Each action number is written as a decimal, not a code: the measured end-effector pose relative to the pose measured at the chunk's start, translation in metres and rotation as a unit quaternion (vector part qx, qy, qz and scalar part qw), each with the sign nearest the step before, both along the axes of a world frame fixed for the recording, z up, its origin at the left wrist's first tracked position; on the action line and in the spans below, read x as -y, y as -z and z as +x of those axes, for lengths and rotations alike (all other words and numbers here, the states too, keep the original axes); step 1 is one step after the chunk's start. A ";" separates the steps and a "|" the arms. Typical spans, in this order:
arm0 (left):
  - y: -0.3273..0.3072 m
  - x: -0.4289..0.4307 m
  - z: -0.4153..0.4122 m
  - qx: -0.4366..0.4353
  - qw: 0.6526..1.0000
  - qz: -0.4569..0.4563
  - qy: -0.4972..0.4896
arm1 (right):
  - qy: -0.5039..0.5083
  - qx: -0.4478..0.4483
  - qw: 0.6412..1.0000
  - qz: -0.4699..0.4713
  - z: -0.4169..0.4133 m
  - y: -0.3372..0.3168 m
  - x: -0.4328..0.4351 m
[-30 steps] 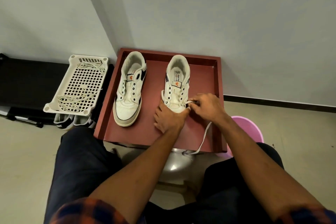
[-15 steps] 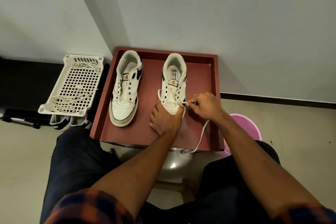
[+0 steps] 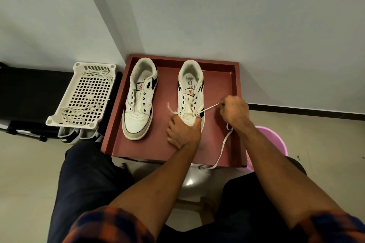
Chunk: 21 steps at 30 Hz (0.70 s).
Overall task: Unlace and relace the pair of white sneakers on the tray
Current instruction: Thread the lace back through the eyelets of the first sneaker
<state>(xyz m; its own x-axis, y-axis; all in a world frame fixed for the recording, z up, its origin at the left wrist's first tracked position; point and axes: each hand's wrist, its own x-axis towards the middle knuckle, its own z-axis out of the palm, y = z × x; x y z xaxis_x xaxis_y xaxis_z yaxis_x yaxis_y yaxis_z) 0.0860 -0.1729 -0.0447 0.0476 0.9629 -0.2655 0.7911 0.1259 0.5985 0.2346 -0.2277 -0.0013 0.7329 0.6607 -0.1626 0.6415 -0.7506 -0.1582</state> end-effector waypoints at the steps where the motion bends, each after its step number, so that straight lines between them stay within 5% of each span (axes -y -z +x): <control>1: 0.000 0.000 0.000 0.000 1.000 0.000 -0.001 | -0.018 0.011 1.000 -0.005 -0.005 0.000 0.001; 8: -0.001 0.001 -0.002 0.008 1.000 0.005 0.010 | -0.193 0.014 0.979 0.070 -0.038 0.001 0.004; 21: -0.005 0.001 -0.001 0.007 1.000 -0.008 0.004 | -0.067 0.010 0.998 -0.005 -0.005 0.001 -0.009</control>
